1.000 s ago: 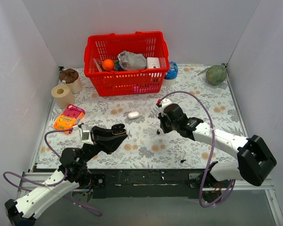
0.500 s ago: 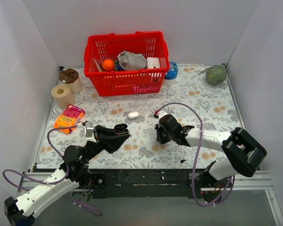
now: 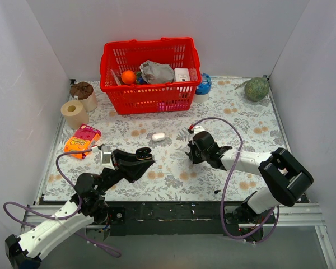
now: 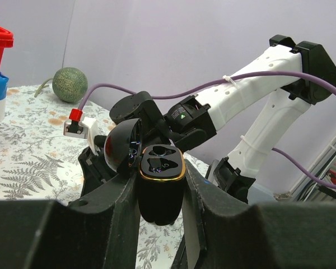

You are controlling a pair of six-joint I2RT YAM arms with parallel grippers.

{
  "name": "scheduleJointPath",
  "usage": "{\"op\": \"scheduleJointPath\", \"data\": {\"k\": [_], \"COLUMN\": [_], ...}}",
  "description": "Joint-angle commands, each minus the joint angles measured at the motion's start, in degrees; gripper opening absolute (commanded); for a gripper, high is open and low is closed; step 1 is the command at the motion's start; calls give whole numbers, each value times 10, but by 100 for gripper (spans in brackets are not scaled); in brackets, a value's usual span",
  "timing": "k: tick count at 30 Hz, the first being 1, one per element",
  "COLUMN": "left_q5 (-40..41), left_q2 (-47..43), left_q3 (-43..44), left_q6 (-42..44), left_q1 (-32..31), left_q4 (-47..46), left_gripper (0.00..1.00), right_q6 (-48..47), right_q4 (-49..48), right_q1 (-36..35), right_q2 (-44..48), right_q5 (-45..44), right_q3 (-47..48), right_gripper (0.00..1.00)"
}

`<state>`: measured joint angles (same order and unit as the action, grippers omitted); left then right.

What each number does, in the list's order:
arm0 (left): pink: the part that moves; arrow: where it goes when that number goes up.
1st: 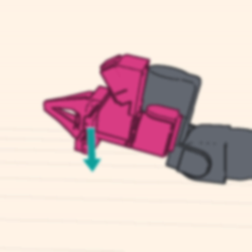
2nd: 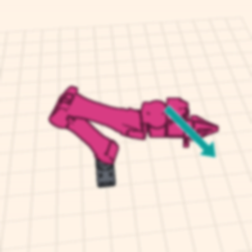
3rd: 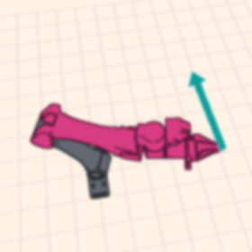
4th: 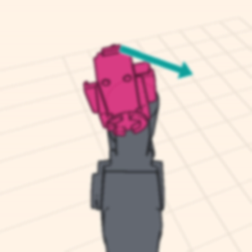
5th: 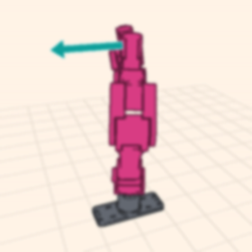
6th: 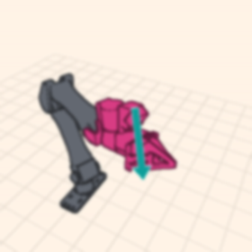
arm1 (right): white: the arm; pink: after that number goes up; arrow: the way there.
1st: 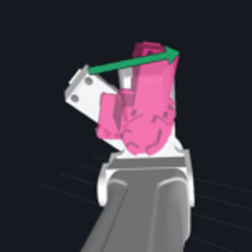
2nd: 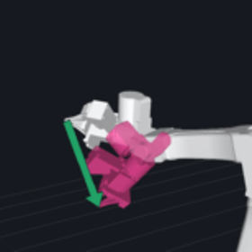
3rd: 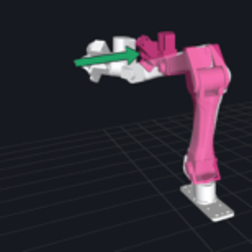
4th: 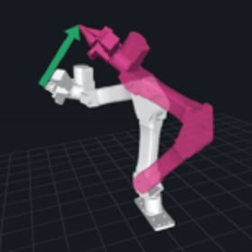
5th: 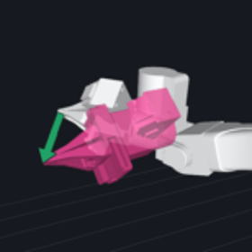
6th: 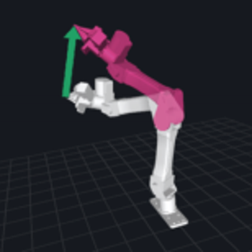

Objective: Insert the wireless bluetooth earbuds into the charging case
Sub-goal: Adjust the earbud at the center of the board.

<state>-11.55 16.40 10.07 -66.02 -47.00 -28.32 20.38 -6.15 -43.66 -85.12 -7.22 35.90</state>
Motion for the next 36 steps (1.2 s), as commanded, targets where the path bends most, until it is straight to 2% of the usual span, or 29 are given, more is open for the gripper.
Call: {"op": "scheduleJointPath", "data": {"k": [1, 8, 12, 19, 27, 36], "left_q5": [5, 0, -4, -4, -6, 0], "left_q2": [-1, 20, 28, 25, 21, 10], "left_q3": [17, 14, 18, 4, 15, 13], "left_q6": [12, 14, 20, 12, 15, 28], "left_q1": [-2, -2, -2, -2, -2, -2], "left_q4": [5, -14, -10, -27, -3, 11], "left_gripper": [0, 0, 0, 0, 0, 0], "right_q6": [-20, -39, -39, -3, 4, -60], "right_q4": [3, -19, 12, 5, 31, 83], "right_q1": [20, 43, 46, -19, -21, -5], "right_q2": [-10, -14, -8, 20, -49, -98], "right_q5": [-28, -25, -23, 34, -9, -66], "right_q3": [-2, 0, 23, -11, 24, 48], "right_gripper": [1, 1, 1, 1, 1, 1]}}
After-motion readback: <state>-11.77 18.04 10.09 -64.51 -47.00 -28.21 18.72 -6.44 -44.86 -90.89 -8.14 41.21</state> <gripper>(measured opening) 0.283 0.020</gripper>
